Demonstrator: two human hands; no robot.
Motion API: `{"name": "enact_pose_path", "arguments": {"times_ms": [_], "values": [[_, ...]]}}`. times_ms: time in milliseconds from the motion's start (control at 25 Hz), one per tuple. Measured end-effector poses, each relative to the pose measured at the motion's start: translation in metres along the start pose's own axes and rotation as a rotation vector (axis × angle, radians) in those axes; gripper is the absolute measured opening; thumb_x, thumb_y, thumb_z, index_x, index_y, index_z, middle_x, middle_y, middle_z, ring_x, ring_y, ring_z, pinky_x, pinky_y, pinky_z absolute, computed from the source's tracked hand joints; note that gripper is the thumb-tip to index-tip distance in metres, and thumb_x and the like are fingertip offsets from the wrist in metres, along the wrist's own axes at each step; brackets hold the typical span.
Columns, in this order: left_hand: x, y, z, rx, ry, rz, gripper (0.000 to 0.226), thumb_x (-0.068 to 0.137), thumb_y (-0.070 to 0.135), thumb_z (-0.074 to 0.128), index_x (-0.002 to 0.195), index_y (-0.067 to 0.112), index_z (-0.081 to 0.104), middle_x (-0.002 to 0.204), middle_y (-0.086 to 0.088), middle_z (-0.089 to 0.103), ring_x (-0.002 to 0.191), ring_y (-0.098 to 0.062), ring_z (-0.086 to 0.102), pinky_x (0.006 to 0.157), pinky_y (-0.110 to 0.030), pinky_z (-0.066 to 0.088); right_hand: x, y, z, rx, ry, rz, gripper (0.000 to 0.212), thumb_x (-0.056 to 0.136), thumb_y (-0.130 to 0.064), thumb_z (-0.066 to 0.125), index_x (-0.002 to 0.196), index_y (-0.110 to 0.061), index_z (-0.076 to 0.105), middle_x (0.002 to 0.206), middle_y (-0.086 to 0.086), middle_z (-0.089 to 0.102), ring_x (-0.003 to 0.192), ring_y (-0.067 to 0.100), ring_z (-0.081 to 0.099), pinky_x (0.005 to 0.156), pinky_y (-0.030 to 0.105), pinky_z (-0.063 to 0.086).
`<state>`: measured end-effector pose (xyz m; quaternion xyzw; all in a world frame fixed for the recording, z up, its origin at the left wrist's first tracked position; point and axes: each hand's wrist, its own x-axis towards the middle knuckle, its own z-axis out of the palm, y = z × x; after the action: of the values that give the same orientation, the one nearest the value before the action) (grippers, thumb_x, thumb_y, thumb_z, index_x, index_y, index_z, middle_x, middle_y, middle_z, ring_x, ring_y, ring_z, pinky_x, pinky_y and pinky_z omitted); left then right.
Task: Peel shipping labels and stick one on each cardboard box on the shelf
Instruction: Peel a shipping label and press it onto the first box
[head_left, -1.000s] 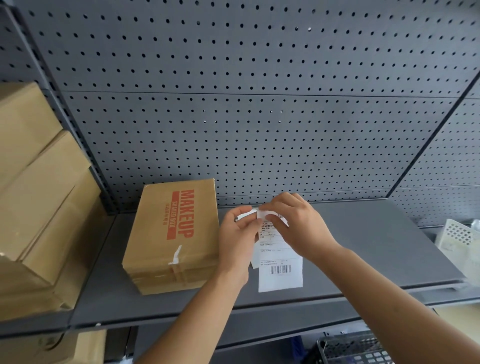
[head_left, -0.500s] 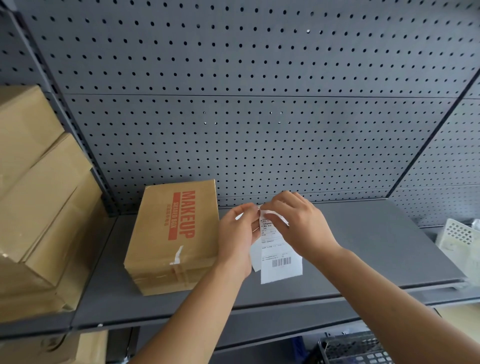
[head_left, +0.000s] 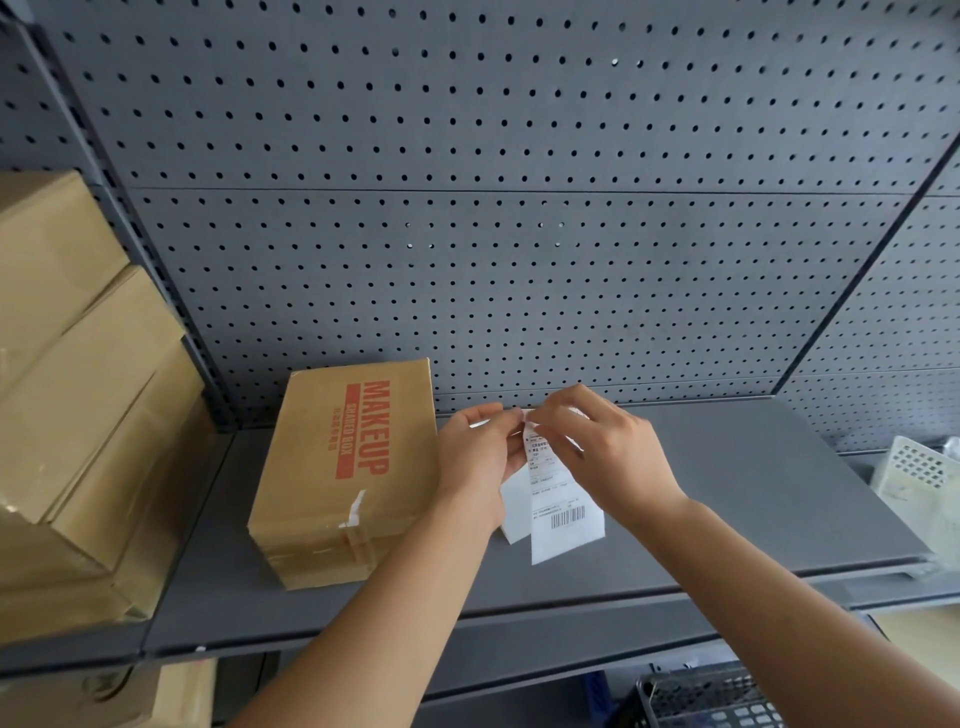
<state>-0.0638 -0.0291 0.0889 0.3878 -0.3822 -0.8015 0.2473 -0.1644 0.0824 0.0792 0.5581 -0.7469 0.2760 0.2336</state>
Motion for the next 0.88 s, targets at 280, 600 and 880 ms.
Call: {"name": "enact_pose_path", "arguments": {"times_ms": [280,600,880], "values": [[0.011,0.002,0.002,0.062,0.056,0.003,0.018,0.093,-0.001,0.065,0.108,0.007,0.061,0.095,-0.017,0.07,0.07,-0.026,0.068,0.065,-0.033,0.06,-0.001,-0.003,-0.011,0.014,-0.067,0.031,0.006,0.093,-0.01,0.064,0.092,-0.015,0.065,0.091,-0.007,0.067,0.073,0.02,0.06,0.055,0.024,0.038],[0.023,0.009,0.005,0.121,0.065,-0.033,0.024,0.093,-0.007,0.055,0.093,0.012,0.069,0.089,-0.014,0.067,0.064,-0.024,0.062,0.055,-0.031,0.051,-0.022,0.001,-0.043,0.127,-0.03,0.135,0.01,0.099,-0.007,0.054,0.104,-0.013,0.06,0.098,-0.006,0.063,0.071,0.021,0.052,0.056,0.039,0.051],[0.028,0.01,0.01,0.053,0.066,-0.056,0.02,0.096,-0.011,0.054,0.097,0.003,0.068,0.084,-0.01,0.065,0.065,-0.018,0.062,0.041,-0.016,0.052,-0.027,0.004,-0.081,0.21,0.185,0.211,0.013,0.097,0.0,0.051,0.105,-0.007,0.058,0.107,0.002,0.066,0.099,0.017,0.063,0.084,0.018,0.048]]}}
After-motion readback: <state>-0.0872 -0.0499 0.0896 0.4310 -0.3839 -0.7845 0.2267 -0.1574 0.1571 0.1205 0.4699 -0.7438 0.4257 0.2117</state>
